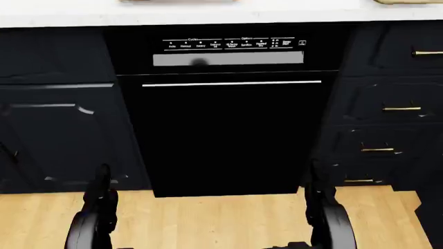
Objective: Place the apricot and the cabbage on separate cutting boards.
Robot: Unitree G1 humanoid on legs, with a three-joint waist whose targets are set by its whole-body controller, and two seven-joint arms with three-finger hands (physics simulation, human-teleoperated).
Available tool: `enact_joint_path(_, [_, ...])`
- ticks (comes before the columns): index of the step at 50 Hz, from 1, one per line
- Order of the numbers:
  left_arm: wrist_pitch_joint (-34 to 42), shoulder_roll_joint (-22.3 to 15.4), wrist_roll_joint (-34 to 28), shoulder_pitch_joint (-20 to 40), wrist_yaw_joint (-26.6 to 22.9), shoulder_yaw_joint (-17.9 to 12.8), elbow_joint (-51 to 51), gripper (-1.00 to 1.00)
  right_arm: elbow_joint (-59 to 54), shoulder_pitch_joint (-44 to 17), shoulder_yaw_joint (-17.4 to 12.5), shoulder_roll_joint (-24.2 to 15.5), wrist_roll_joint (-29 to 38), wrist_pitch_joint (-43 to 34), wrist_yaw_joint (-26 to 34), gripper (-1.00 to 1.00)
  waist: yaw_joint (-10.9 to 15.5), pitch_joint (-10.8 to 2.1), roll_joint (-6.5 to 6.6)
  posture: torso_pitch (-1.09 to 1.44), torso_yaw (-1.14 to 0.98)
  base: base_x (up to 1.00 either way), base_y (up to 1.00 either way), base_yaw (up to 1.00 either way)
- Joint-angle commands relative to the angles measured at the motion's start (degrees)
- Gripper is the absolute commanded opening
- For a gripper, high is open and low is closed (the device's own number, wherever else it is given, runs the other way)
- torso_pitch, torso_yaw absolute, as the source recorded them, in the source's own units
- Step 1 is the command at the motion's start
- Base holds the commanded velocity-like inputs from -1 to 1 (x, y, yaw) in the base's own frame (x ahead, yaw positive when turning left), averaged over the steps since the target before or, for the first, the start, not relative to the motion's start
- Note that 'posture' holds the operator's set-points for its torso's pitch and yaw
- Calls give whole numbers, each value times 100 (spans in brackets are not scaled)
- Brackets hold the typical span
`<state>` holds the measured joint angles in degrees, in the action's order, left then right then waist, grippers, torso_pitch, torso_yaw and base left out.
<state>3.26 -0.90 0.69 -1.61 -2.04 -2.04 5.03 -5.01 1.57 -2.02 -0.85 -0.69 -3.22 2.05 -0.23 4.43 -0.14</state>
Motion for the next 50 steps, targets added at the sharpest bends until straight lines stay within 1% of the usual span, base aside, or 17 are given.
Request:
enact_joint_path(1, [412,-30,-17,262,2,85,-1278,100,1910,129,68,-48,-45,-461,57,100,-12,-5,-45,0,0,0,0,0])
enact_joint_path(3, [793,-32,-77,337,10,106,-1642,100,2480,145,56,-33,-45,-812,80,100,16,-392,-14,0,0,0,0,0])
enact_joint_path(5, [1044,-23,-100,421,-15,133,-1886,100,2836,100,21,-32,-47,-1097,96,100,31,-128,-41,0,0,0,0,0])
enact_joint_path(8, [1432,-30,-110,562,-19,102,-2197,100,3177,7,-29,-56,-25,-1367,126,100,26,-428,-62,0,0,0,0,0])
enact_joint_path(14, [2492,-179,-146,1156,-64,-24,-2898,100,3873,-700,-195,-163,-20,-2281,71,100,42,-506,-45,0,0,0,0,0])
enact_joint_path(20, [3488,-532,-233,2113,-284,-281,-3208,100,4255,-2193,-534,-532,-275,-3576,-69,100,48,-515,-25,0,0,0,0,0])
enact_joint_path(25, [4027,-831,-234,3047,-432,-435,-3038,100,4082,-2818,-710,-817,-500,-3781,-202,100,57,-491,-30,0,0,0,0,0])
enact_joint_path(26, [4098,-907,-231,3191,-473,-457,-2976,100,4073,-2949,-722,-908,-516,-3886,-214,100,52,-630,-6,0,0,13,0,0])
enact_joint_path(30, [4230,-1051,-250,3612,-533,-469,-2785,100,3966,-3168,-821,-1059,-676,-3885,-305,100,50,-195,-21,0,0,42,0,0])
enact_joint_path(35, [4263,-1129,-191,3890,-507,-594,-2655,100,3795,-3599,-870,-1253,-801,-4058,-405,100,38,-171,-319,0,0,51,0,0])
enact_joint_path(36, [4300,-1177,-179,3966,-515,-579,-2598,100,3769,-3626,-871,-1260,-833,-4026,-415,100,38,-207,-217,0,0,52,0,0])
enact_joint_path(38, [4297,-1264,-182,4160,-533,-544,-2431,100,3678,-3834,-871,-1329,-876,-4100,-445,100,57,-230,-272,0,0,52,0,0])
enact_joint_path(43, [4427,-1312,-166,4339,-534,-554,-2473,100,3716,-3793,-844,-1330,-929,-4031,-484,100,21,-241,-97,0,0,51,0,0])
enact_joint_path(46, [4469,-1328,-167,4317,-525,-570,-2545,100,3756,-3752,-834,-1320,-956,-4027,-501,100,-60,-269,148,0,0,52,0,0])
enact_joint_path(48, [4492,-1340,-167,4293,-527,-580,-2581,100,3754,-3807,-849,-1336,-979,-4093,-514,100,-81,-371,514,0,0,51,0,0])
enact_joint_path(49, [4543,-1351,-166,4273,-529,-596,-2653,100,3744,-3796,-818,-1336,-962,-4074,-520,100,7,-276,363,0,0,52,0,0])
enact_joint_path(50, [4571,-1369,-171,4273,-524,-611,-2673,100,3748,-3865,-835,-1342,-991,-4144,-532,100,-56,-209,448,0,0,52,0,0])
